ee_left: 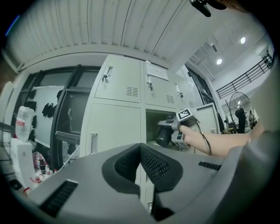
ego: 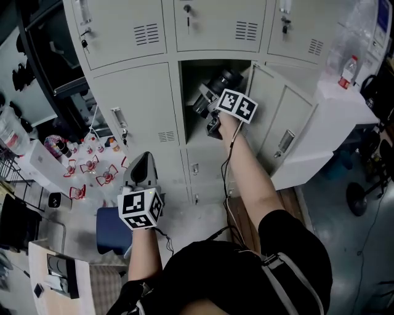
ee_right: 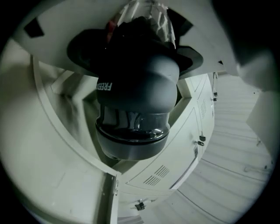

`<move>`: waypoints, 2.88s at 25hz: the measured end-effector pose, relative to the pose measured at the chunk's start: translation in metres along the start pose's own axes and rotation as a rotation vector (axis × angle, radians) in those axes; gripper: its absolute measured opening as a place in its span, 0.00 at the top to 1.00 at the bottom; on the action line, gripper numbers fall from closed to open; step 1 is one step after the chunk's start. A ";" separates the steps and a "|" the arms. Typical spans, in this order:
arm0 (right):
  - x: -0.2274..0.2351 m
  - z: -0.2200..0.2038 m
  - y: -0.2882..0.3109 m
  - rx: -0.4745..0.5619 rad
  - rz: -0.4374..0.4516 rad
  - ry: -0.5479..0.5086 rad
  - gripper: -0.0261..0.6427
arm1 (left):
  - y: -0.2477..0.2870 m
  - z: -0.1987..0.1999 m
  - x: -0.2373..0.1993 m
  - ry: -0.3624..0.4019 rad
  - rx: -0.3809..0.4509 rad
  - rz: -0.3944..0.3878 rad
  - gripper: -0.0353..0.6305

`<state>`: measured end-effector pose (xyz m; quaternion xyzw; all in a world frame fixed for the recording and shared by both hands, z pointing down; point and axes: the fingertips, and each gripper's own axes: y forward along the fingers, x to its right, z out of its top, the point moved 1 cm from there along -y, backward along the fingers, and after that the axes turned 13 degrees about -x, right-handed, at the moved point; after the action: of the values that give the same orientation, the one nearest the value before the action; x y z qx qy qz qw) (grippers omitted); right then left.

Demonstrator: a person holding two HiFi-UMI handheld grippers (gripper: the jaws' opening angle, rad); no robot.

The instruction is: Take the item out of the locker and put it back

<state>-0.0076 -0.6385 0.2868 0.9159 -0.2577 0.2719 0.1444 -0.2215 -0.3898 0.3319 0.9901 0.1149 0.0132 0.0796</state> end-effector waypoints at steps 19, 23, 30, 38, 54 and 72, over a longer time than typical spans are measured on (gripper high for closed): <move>0.009 0.034 0.093 -0.093 -0.339 -0.546 0.28 | 0.003 -0.005 -0.054 -0.023 -0.006 0.058 0.93; 0.008 0.031 0.103 -0.101 -0.351 -0.636 0.28 | 0.007 -0.010 -0.055 -0.041 -0.016 0.066 0.93; 0.009 0.032 0.106 -0.046 -0.311 -0.657 0.27 | 0.016 -0.017 -0.045 -0.051 -0.035 0.054 0.93; 0.020 0.020 0.095 -0.062 -0.307 -0.633 0.19 | 0.020 -0.021 -0.031 -0.056 -0.049 0.041 0.93; -0.033 -0.034 -0.092 0.191 -0.164 -0.602 0.94 | 0.038 -0.031 0.039 -0.042 -0.065 -0.067 0.93; -0.023 -0.113 -0.149 0.037 -0.119 -0.545 0.94 | 0.035 -0.027 0.093 -0.004 -0.056 -0.131 0.93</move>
<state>0.0095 -0.4610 0.3466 0.9712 -0.2280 0.0111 0.0688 -0.1240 -0.3973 0.3652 0.9779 0.1789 0.0092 0.1080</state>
